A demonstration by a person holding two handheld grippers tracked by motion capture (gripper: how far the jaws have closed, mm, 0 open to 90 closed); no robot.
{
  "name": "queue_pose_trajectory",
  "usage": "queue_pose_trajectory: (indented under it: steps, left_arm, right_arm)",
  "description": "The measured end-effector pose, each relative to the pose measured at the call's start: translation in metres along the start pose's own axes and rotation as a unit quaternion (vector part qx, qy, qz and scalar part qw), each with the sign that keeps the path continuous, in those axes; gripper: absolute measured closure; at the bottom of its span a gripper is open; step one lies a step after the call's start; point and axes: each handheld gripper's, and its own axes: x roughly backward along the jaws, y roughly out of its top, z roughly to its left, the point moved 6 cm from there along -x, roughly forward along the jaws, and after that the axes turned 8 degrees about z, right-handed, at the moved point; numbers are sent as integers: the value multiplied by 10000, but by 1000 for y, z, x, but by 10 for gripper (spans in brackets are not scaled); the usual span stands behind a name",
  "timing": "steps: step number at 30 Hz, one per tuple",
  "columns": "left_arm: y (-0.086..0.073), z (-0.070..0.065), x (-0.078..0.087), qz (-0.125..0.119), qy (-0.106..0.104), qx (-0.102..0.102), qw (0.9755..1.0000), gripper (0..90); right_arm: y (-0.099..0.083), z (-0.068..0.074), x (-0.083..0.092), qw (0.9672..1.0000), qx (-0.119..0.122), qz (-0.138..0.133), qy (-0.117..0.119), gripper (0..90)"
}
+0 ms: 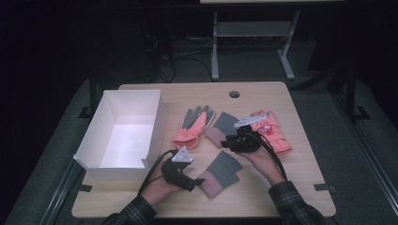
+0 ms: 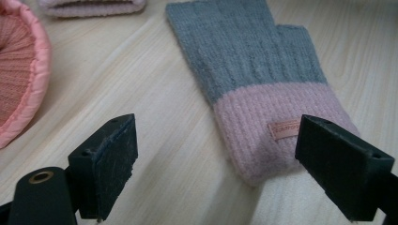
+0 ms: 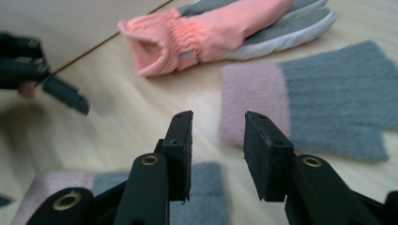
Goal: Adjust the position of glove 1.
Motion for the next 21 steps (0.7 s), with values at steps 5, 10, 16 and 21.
queue_pose_trajectory:
  steps: [5,10,16,21]
  left_arm:
    - [0,0,1,-5,-6,5,10000,128]
    - [0,1,1,18,20,7,10000,128]
    - [0,1,3,-5,38,-19,10000,128]
    - [0,1,3,-26,33,36,10000,128]
  right_arm:
    - [14,-14,-3,10000,-60,30,-51,636]
    - [28,-27,-3,9999,-86,22,-144,639]
    - [45,-41,-7,9995,-160,-117,-248,649]
    - [43,-50,-19,9991,-317,-81,-258,649]
